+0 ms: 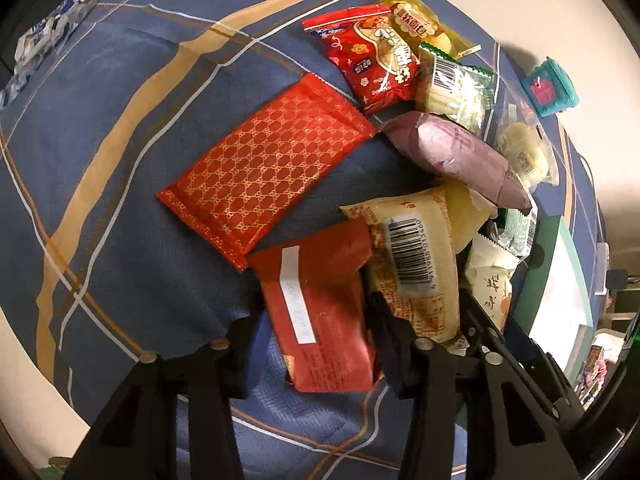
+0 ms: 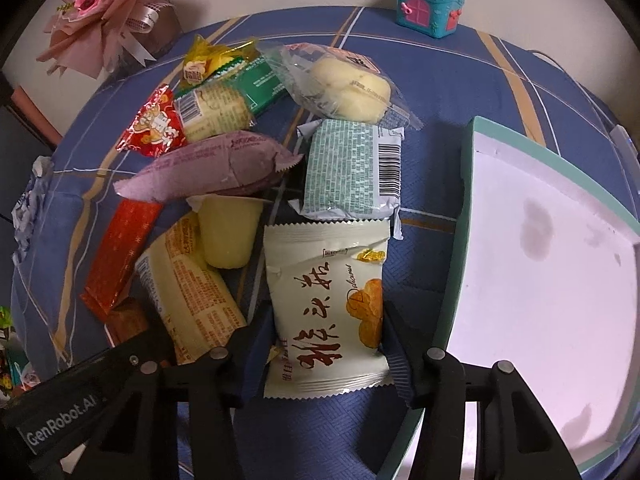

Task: Organize snacks
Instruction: 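Grasp the red cake box with the left tool while the right tool grasps the cream pastry packet, then carry both snacks into the white tray and open both tools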

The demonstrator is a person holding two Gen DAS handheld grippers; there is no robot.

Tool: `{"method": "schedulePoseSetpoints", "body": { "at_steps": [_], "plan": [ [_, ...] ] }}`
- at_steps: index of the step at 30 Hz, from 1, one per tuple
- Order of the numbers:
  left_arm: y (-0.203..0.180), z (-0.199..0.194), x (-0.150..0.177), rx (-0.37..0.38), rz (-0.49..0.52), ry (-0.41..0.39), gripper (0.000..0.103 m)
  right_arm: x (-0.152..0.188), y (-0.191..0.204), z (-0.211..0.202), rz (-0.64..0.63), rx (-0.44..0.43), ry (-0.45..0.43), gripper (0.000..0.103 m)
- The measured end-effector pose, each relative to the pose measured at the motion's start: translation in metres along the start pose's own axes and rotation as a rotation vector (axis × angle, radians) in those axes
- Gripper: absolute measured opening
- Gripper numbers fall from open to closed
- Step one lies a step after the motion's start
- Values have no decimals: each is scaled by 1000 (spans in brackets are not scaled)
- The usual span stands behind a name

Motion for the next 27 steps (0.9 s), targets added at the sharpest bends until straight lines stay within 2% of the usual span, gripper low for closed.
{"method": "schedulePoseSetpoints", "body": {
  "at_steps": [2,8,15,22,27],
  "plan": [
    [-6,0,-1,-14,14,-13,41,1,2,-1,-6,8,1,54],
    [-17,-10,-2,-14,16,-45,41,2,7,-13,19,-15,-16,54],
    [-27,-38,-8,12,42,-140,41,-4,-5,-46,82,-47,-64,54],
    [-37,-80,-16,17,49,-281,41,-9,-24,-82,123,-57,-128,54],
    [-55,-89,-7,9,115,-297,41,-3,-54,-95,191,-35,-139,54]
  ]
}}
Point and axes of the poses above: each gripper's, at about its wrist camera, not at the fingertips, and z roughly the way its jaws point, y to its left, x to its underside, the point moved 8 cm from there along z, roughly the way its jaws point, and after that the axes turned 10 degrees about -z, right-handed, at the moved point
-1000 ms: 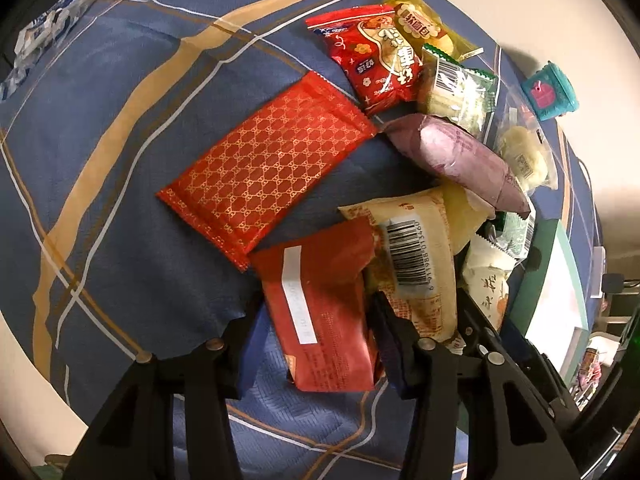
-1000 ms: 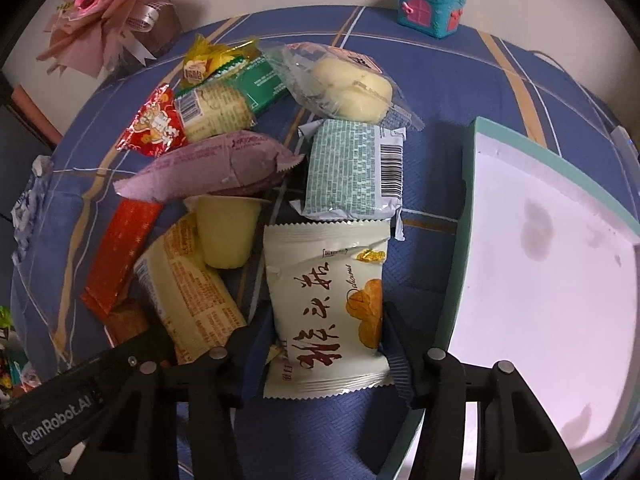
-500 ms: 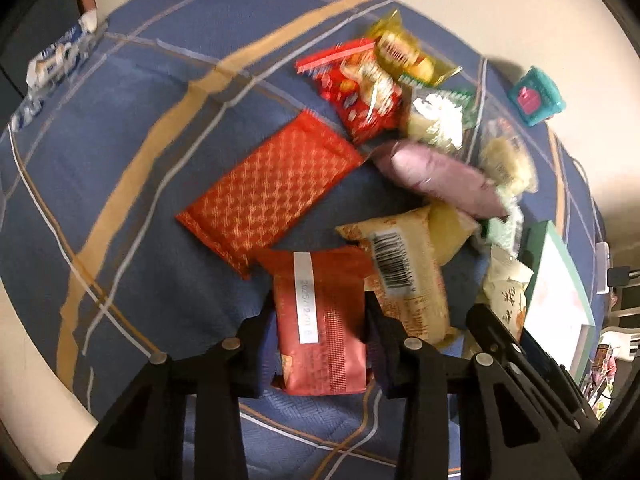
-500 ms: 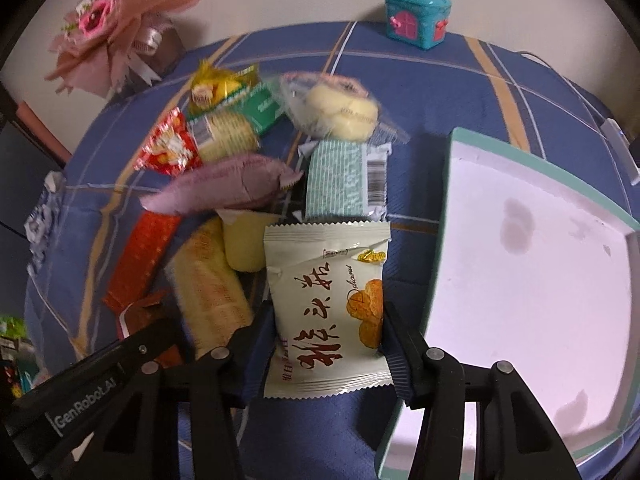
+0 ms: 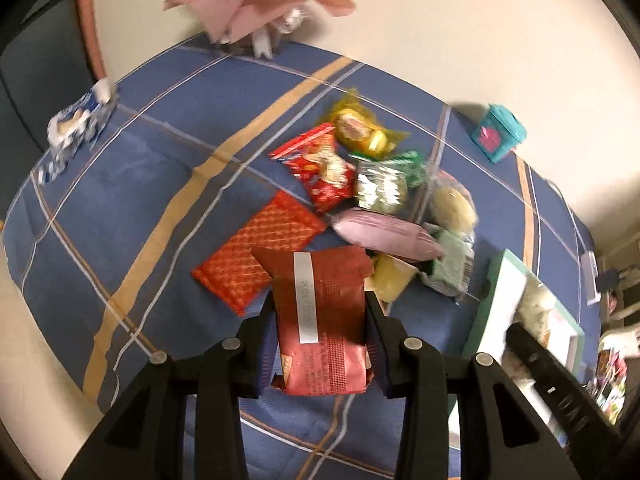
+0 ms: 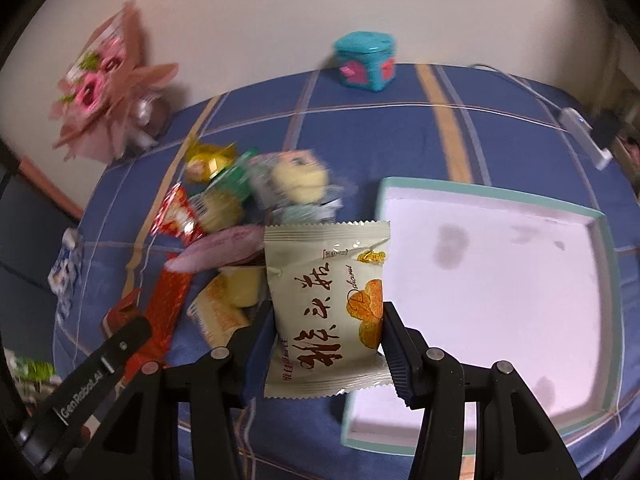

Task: Organize snacks
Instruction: 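Carry both snacks into the white tray and open both tools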

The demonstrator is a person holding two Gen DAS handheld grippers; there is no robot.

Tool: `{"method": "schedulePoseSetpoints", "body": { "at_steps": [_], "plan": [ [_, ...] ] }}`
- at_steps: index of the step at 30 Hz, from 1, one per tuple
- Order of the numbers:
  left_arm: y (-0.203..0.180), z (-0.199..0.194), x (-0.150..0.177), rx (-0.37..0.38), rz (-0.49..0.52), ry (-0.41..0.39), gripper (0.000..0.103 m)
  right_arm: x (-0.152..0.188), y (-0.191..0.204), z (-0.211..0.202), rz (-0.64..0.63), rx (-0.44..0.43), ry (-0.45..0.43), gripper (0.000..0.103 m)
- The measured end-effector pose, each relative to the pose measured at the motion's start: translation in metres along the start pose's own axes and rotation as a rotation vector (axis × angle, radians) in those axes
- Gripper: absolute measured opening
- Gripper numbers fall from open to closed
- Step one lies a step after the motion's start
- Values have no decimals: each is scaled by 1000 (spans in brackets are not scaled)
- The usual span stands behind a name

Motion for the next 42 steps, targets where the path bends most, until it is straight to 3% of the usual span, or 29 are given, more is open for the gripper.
{"method": "schedulePoseSetpoints", "body": {
  "at_steps": [3,7,12,21,32,33,34,36,37,42],
  "plan": [
    [-24,5,6,19,60,31,41,-2,-37,-7,110,20,-19,54],
    [-71,3,18,44,183,26,41,4,-95,-13,222,127,-9,54],
    [-131,3,45,111,306,55,41,21,-165,-19,414,192,8,54],
    [-211,24,71,155,448,40,41,35,-229,-26,574,289,-2,54],
    [-208,37,70,145,430,69,42,38,-233,-5,541,273,56,55],
    [-205,37,68,143,422,73,47,38,-231,-3,535,270,63,55],
    [-201,36,65,139,408,78,60,38,-229,-1,529,266,71,60],
    [-193,36,59,128,373,89,75,39,-225,3,524,244,81,75],
    [-188,37,56,121,359,92,76,39,-224,5,527,235,81,85],
    [-164,40,43,38,322,81,85,42,-215,11,498,238,109,94]
  ]
}}
Point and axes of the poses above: each gripper's, at about its wrist camera, not at the fingertips, and z roughly the way its jaws point, y to its left, x to its underside, the point moved 8 cm from there along z, roughly the way its jaws point, and after that the axes turned 10 degrees about -z, right-handed, at the moved point
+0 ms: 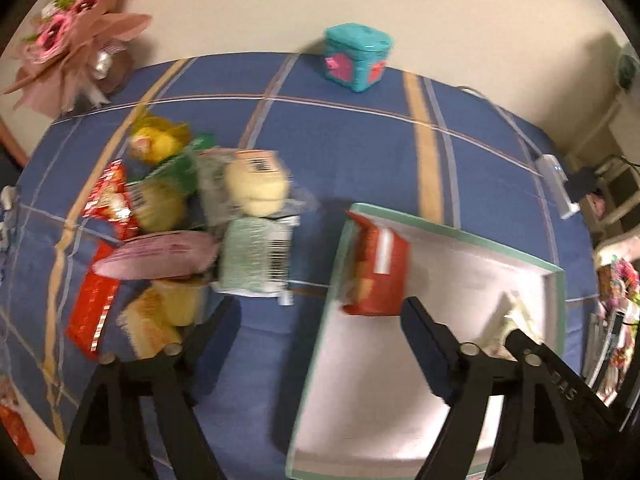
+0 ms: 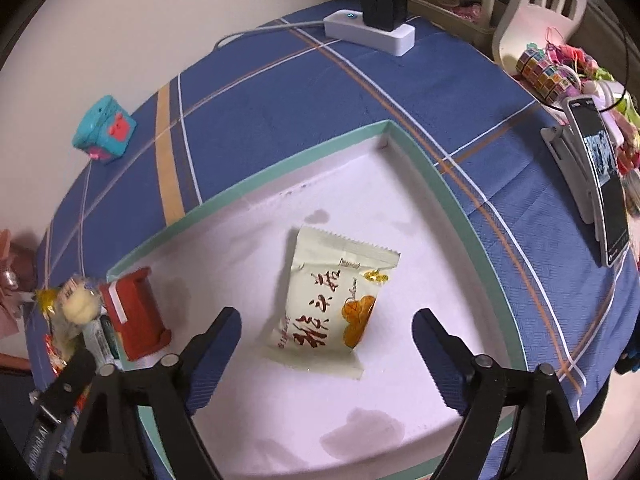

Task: Organize snacks
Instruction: 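Carry both snacks into the white tray and open both tools, then move both tools back over the snack pile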

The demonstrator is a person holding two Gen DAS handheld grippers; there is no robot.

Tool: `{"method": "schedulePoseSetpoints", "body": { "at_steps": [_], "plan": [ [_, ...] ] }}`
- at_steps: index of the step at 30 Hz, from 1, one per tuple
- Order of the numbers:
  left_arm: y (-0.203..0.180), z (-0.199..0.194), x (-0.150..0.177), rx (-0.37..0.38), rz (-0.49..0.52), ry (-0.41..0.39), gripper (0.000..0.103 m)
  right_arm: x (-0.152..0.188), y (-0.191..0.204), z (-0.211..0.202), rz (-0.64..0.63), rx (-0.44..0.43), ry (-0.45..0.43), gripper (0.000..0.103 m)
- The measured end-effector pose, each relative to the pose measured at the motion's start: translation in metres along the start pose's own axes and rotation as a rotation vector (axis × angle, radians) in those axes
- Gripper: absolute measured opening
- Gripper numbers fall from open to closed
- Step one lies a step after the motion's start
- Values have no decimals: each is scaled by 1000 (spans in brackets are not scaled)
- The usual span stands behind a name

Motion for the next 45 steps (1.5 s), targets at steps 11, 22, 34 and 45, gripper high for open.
{"method": "schedulePoseSetpoints", "body": {
  "at_steps": [11,22,34,45],
  "plan": [
    [39,-7,-17,-106,-29,-61,100,10,28,-3,-120,11,3,103],
    [72,-14,-31,-198,67,-80,101,13,46,-20,-217,51,-10,103],
    [102,-24,-28,-183,60,-66,101,27,72,-32,-262,50,-28,103],
    [156,-26,-38,-201,-43,-59,101,49,124,-23,-341,18,-9,103]
  ]
}}
Point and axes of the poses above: each gripper's, at about its wrist camera, not at the fingertips, and z roughly the way its jaws point, y to its left, x to its underside, the point moved 8 cm from there along z, roughly the way its jaws point, and after that the axes turned 10 degrees about -z, right-handed, at the moved point
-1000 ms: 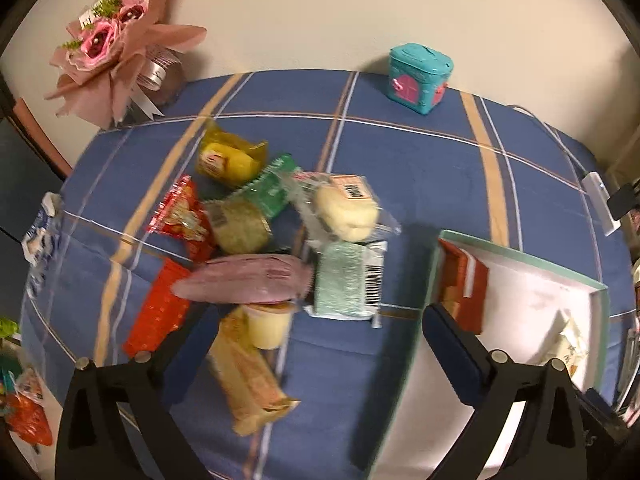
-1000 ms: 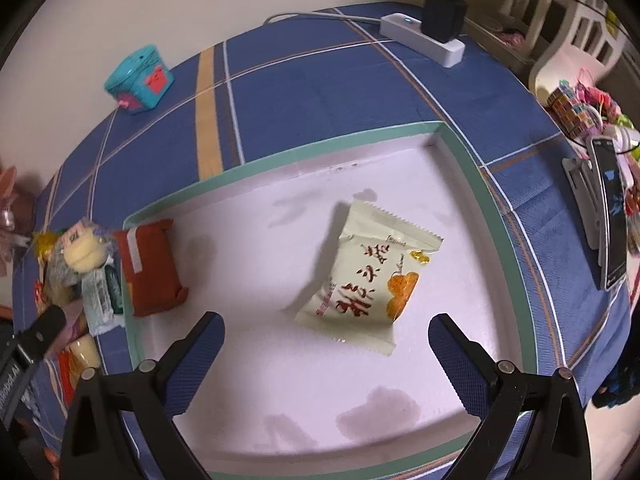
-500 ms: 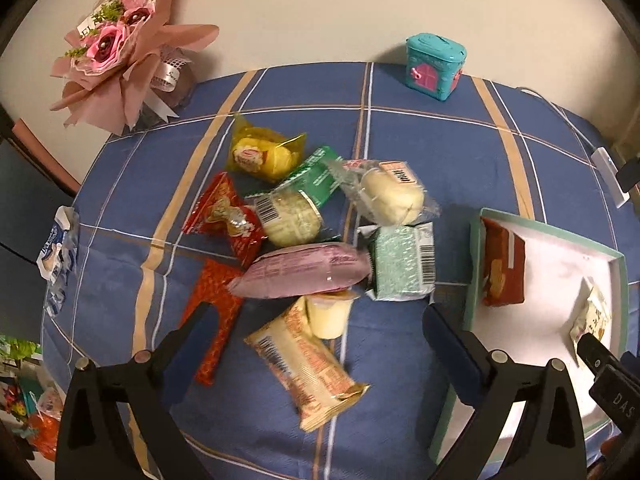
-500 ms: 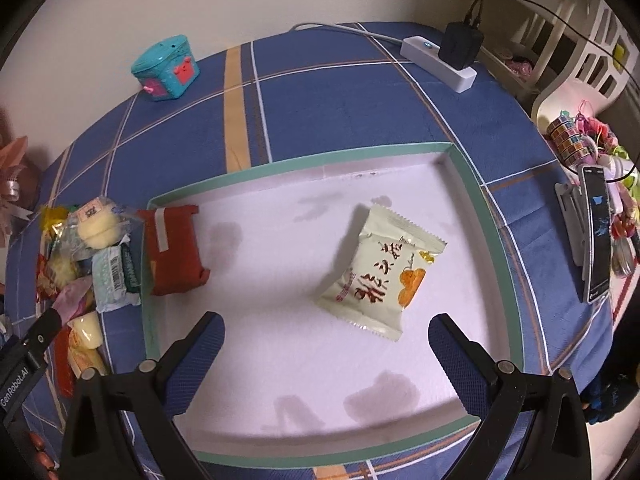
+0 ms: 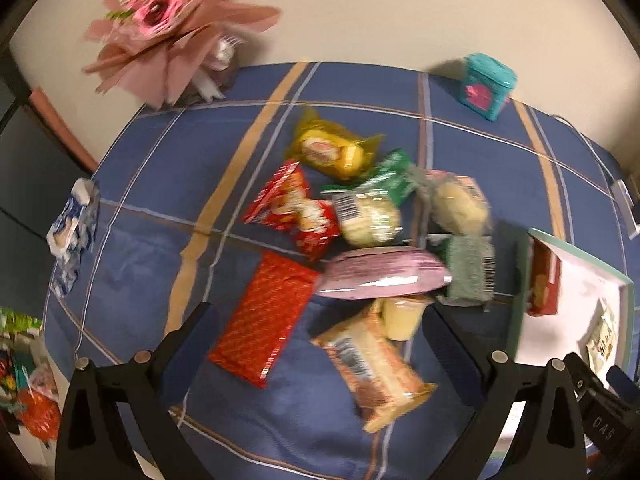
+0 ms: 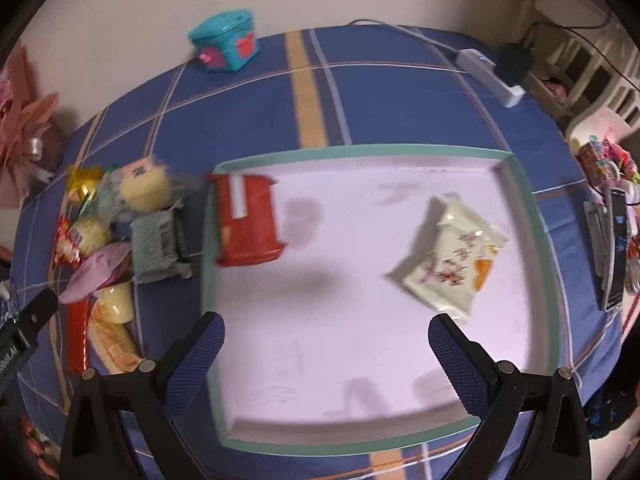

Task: Organize snacks
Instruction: 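Move both tools back over the snack pile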

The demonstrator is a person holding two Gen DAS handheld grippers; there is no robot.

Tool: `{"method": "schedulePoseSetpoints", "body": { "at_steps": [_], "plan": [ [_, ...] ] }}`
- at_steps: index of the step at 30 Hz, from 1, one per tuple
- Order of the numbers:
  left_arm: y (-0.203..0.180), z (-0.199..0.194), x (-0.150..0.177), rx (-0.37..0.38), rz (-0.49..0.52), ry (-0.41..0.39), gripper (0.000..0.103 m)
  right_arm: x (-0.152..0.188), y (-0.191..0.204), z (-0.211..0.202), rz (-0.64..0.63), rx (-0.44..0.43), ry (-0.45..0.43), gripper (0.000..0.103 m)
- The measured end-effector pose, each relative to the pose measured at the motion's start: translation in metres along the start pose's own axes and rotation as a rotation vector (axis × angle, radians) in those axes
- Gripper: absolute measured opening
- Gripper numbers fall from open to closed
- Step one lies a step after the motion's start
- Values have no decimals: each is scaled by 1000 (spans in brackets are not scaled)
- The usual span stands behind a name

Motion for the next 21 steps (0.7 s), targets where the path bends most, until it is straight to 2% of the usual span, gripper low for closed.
{"method": "schedulePoseSetpoints", "body": {
  "at_steps": [4,12,17,21],
  "plan": [
    [26,6,-5,-13,-52,8,101,-1,23,0,-46,-6,-6,103],
    [72,18,-10,-30,-153,30,101,-2,88,0,-155,-90,-32,103],
    [86,30,-10,-46,-157,53,101,5,130,6,-219,-142,-20,103],
    [93,47,-6,-66,-150,100,101,10,152,16,-252,-161,-1,103]
  ]
}}
Point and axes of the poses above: each gripper's, at about its wrist camera, not at the fingertips, and z roughly the way its jaws point, y to its left, x to its underside, the point moved 8 cm from there along z, roughly the way its jaws point, and after that the axes turned 10 degrees about -z, right-handed, at the moved point
